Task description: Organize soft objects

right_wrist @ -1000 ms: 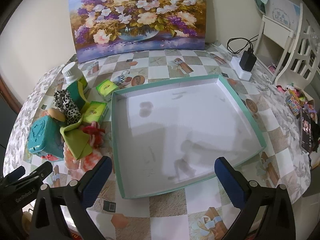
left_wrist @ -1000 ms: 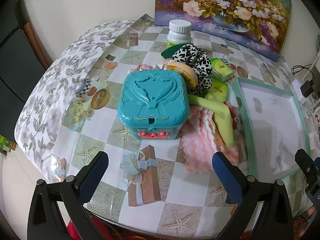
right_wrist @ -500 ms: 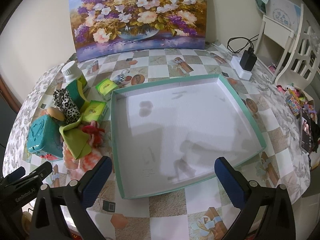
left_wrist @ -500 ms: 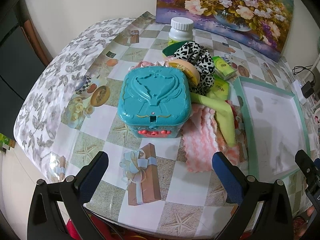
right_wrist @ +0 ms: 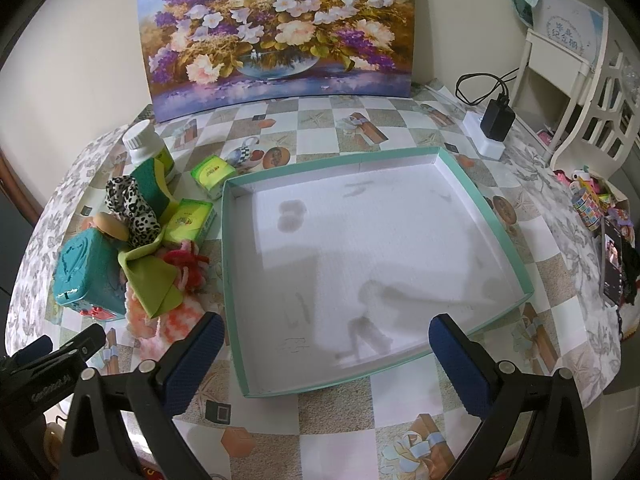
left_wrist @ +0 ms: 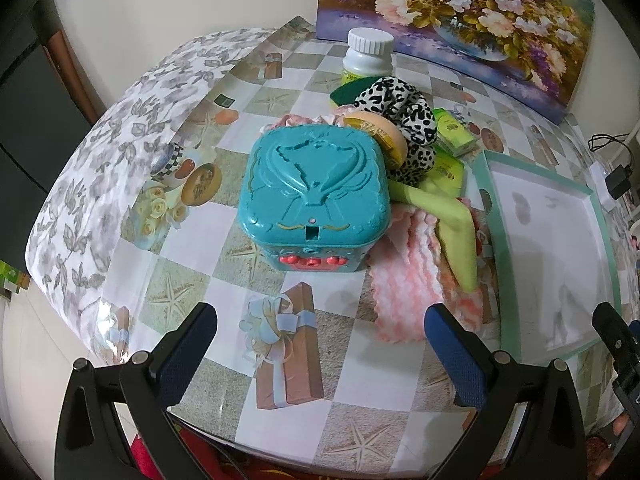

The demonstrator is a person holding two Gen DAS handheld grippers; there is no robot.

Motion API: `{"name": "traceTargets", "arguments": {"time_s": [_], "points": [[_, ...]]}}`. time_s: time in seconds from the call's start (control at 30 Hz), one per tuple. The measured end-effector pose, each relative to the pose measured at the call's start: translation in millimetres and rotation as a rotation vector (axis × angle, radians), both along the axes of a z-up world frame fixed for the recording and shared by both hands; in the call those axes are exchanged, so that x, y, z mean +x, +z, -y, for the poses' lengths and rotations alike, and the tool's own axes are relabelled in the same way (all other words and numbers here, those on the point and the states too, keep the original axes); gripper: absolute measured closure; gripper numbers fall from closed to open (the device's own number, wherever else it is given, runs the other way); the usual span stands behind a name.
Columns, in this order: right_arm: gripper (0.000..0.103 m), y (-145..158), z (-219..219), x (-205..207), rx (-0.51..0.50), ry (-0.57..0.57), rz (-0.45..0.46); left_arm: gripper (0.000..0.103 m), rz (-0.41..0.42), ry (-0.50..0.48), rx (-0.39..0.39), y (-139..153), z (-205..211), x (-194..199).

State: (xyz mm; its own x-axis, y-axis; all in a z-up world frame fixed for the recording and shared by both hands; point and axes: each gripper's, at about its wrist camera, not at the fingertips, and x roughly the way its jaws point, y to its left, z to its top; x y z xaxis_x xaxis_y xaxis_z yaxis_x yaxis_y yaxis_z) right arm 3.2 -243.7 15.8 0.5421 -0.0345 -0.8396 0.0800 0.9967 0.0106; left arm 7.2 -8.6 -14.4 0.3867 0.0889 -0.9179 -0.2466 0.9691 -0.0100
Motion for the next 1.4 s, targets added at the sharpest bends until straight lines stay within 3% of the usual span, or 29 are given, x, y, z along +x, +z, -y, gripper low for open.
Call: {"name": "traceTargets", "arguments": {"time_s": [0.97,1.2,1.4], "points": [[0.0,-1.0,-9.5,-1.0,-0.005,0.031,-0.012,0.0,0.025,0.038,-0.037,-1.0,-6.6,0.5],[0.0,-0.3,-18.9,7.0,0.05,0.085,0.008,0.0,0.056,0.101,-0.178,-4.7,-23.2,4.4],[0.0,-15.5,-49.2,22.1,0.081,0.208,-0.033,0.0,0.011,0.153,-0.217,-15.5,-29.4,9.1]]}}
